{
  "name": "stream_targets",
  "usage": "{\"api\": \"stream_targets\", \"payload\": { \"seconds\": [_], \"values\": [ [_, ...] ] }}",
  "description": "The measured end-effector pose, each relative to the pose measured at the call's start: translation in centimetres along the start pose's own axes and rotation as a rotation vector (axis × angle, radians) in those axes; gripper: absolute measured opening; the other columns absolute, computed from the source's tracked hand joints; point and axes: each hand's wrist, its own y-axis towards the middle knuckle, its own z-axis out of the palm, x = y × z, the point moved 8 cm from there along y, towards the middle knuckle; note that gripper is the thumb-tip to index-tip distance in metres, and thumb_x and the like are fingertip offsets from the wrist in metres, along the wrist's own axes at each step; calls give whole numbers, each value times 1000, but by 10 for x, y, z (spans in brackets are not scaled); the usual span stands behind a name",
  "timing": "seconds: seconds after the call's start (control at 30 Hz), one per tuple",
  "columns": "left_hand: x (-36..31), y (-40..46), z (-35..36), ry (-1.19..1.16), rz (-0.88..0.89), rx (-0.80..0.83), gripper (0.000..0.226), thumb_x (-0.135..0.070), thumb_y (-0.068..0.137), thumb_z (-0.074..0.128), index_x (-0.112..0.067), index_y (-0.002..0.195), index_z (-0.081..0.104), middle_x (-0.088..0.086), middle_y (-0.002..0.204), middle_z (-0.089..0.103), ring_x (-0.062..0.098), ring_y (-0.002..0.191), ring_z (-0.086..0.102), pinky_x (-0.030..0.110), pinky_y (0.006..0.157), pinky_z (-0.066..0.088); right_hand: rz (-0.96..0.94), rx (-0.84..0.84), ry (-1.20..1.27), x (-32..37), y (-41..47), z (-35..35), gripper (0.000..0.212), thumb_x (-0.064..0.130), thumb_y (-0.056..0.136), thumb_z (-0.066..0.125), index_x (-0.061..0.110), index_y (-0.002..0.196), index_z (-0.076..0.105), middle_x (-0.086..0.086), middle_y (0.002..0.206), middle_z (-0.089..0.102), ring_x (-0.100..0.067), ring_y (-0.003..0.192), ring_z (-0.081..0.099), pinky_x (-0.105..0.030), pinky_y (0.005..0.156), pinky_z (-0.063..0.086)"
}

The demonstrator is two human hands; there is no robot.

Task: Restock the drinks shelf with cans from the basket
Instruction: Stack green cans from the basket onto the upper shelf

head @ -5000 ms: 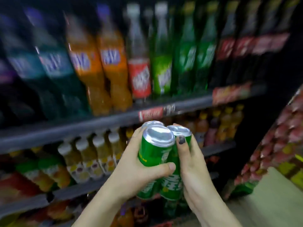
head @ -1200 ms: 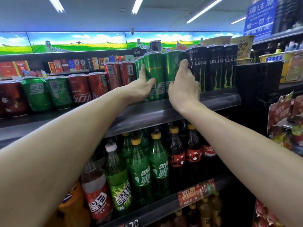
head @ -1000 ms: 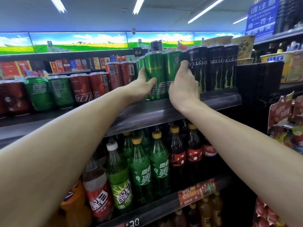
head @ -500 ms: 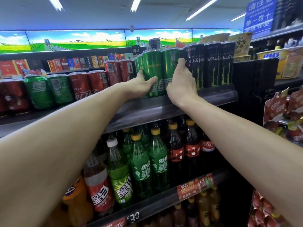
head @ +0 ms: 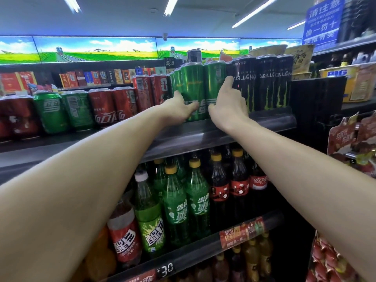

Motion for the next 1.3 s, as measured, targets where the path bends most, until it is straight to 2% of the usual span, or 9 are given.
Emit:
{"api": "stream_targets", "payload": {
  "seconds": [0.23, 0.4, 0.57, 0.77, 0.87, 0.97, 1.07, 1.2, 1.3],
  "values": [
    [-2, -1, 2, 2, 19, -8, 80, -51, 107, 46, 0, 160, 16, 20, 145, 53, 30, 120, 55, 35, 90, 37, -10, 95, 18, 9, 11, 9, 74, -2, 93, 57, 8, 153, 15, -17, 109, 60, -37, 96, 63, -43, 72, 51],
    [-2, 2, 3, -34, -16, -6, 70, -48, 109, 40, -5, 160, 20, 10, 134, 55, 26, 109, 53, 33, 88, 36, -44, 108, 38, 8, 9, 8, 65, 0, 90, 56, 6, 147, 23, -14, 98, 56, -30, 81, 59, -36, 55, 40],
    [0, 2, 3, -19, -34, -1, 72, -50, 110, 36, -6, 162, 17, 17, 157, 45, 34, 137, 48, 35, 100, 34, -63, 138, 50, 8, 6, 8, 63, 4, 90, 57, 4, 146, 27, -13, 98, 53, -27, 76, 56, -32, 49, 35],
    [0, 1, 3, 20, -21, 13, 74, -54, 108, 37, -6, 162, 20, 16, 156, 46, 34, 137, 50, 43, 115, 38, -42, 180, 40, 13, 3, 10, 68, 9, 93, 57, 1, 150, 22, -17, 114, 55, -32, 91, 60, -36, 60, 42],
    [-1, -1, -4, 79, 7, 17, 74, -59, 105, 43, -7, 157, 33, 10, 148, 54, 29, 125, 58, 39, 107, 43, -71, 91, 48, 17, -7, 2, 54, 6, 92, 57, 4, 140, 34, -16, 124, 55, -32, 92, 57, -39, 69, 42],
    [-6, -19, -21, 178, 6, 12, 76, -57, 104, 48, -3, 156, 32, 6, 138, 55, 19, 94, 58, 34, 84, 46, -126, -79, 100, 21, -23, -14, 37, 3, 94, 52, 8, 129, 42, -9, 118, 54, -26, 85, 53, -38, 67, 40],
    [-14, -52, -41, 232, 79, -62, 69, -47, 105, 54, -5, 155, 32, 8, 135, 55, 22, 103, 55, 32, 79, 44, -203, -243, 222, 28, -47, -26, 28, 1, 92, 52, 9, 118, 45, -4, 103, 50, -18, 77, 49, -37, 67, 44],
    [-4, -139, -55, 190, 392, -387, 52, -28, 100, 62, -8, 145, 48, 11, 133, 59, 22, 116, 57, 26, 96, 41, -292, -336, 449, 29, -107, -19, 23, 1, 88, 55, 5, 110, 48, -6, 94, 52, -19, 77, 50, -34, 69, 46],
    [32, -226, -39, 119, 569, -546, 26, -13, 94, 63, -4, 119, 63, 6, 112, 60, 14, 96, 57, 17, 87, 44, -259, -229, 625, 21, -171, 18, 18, 0, 88, 56, 6, 103, 49, -11, 88, 54, -22, 78, 53, -31, 68, 45]
  ]
}}
